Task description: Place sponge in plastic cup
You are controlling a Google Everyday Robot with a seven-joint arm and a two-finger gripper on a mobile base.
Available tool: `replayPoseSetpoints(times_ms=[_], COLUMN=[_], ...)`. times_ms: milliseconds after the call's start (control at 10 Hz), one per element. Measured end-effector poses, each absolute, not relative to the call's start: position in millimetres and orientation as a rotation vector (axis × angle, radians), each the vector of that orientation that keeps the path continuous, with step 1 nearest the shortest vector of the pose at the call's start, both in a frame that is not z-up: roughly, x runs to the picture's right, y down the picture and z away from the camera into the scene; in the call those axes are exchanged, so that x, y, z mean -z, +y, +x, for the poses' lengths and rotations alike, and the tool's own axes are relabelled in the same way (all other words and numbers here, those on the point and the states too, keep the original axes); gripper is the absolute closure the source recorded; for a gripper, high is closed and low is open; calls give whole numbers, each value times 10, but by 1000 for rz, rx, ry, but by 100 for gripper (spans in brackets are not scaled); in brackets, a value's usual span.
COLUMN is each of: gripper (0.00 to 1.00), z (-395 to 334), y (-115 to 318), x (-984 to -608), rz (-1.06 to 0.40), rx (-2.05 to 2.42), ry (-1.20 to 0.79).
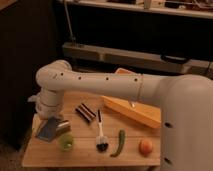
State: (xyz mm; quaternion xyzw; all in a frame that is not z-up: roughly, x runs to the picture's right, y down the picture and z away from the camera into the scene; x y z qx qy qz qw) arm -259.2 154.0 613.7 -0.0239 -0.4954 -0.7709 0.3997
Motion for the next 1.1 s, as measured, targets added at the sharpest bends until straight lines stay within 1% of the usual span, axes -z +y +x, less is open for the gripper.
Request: replayPoseSetpoints(times_ms=[500,700,900,1100], gripper=[100,100,100,100], z=[-2643,-2595,-2457,-2332], y=[1946,2015,1980,1984], x=[-6657,-6768,-6739,-6711], rz=[-144,-128,-95,-111], rx=[1886,1827,1800,1795], ry=[-1338,-1385,-1378,-1348])
